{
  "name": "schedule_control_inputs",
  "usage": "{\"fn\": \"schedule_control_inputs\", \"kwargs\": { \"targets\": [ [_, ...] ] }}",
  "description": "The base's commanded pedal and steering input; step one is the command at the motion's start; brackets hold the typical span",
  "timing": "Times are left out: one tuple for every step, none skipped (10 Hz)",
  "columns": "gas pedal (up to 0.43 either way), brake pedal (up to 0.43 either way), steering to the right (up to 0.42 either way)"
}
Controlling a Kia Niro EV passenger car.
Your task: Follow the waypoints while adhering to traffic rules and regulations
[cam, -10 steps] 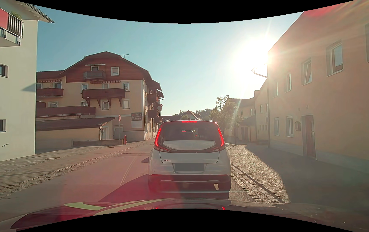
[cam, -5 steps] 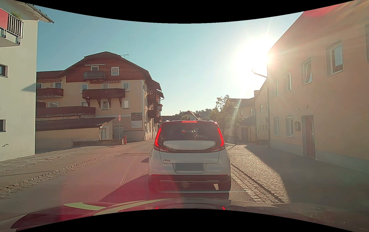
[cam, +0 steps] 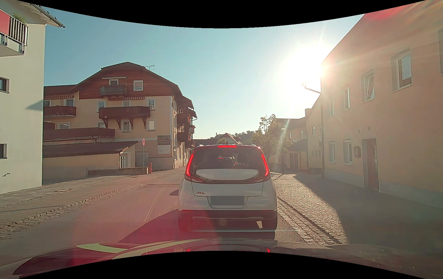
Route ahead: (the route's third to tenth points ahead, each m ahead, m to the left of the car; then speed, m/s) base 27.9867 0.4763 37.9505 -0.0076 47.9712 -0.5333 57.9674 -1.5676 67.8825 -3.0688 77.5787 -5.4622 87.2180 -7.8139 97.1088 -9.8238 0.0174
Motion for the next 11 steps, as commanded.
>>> {"fn": "schedule_control_inputs", "kwargs": {
  "targets": [
    [0.000,0.244,-0.001],
    [0.000,0.244,0.000],
    [0.000,0.244,0.000],
    [0.000,0.244,-0.001],
    [0.000,0.244,-0.001],
    [0.000,0.244,-0.001],
    [0.000,0.244,0.000],
    [0.000,0.244,-0.001],
    [0.000,0.244,-0.001],
    [0.000,0.244,-0.001],
    [0.000,0.244,-0.001]
  ]
}}
